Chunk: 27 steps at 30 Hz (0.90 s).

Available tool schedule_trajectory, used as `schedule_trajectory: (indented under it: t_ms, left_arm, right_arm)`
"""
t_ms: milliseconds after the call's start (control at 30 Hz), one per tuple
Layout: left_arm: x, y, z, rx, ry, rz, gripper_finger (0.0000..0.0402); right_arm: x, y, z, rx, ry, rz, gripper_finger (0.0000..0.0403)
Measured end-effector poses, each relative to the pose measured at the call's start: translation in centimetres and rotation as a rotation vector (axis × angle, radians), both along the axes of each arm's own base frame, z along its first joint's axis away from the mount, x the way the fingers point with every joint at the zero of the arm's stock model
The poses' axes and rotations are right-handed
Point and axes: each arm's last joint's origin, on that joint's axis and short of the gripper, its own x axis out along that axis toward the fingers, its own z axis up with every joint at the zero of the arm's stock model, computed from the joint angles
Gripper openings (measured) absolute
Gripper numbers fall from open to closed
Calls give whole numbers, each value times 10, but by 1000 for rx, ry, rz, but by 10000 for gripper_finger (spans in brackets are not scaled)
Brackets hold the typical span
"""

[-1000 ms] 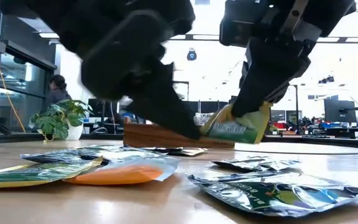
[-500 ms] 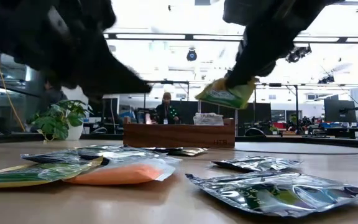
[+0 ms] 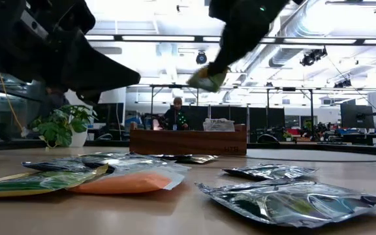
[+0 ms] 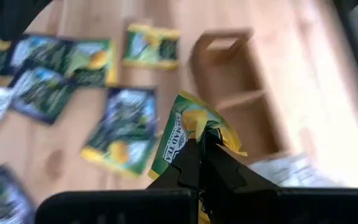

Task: Pick & Place Tea
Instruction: Put the yellow tea bag into the middle section of the wooden organizer

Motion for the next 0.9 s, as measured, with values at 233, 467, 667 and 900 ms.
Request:
schedule_trajectory:
  t_ms: [233, 467, 667, 900]
  left_arm:
    - [0, -1, 1, 34, -10, -29, 12]
    - [3, 3, 4, 28, -38, -59, 12]
    - [8, 9, 6, -20, -52, -136, 12]
    - [8, 9, 6, -27, -51, -165, 12]
  right_arm:
    - [3, -32, 28, -230, 27, 48, 0]
    - [4, -58, 37, -377, 31, 88, 0]
    - [4, -70, 36, -458, 40, 154, 0]
    - [6, -73, 35, -486, 29, 211, 0]
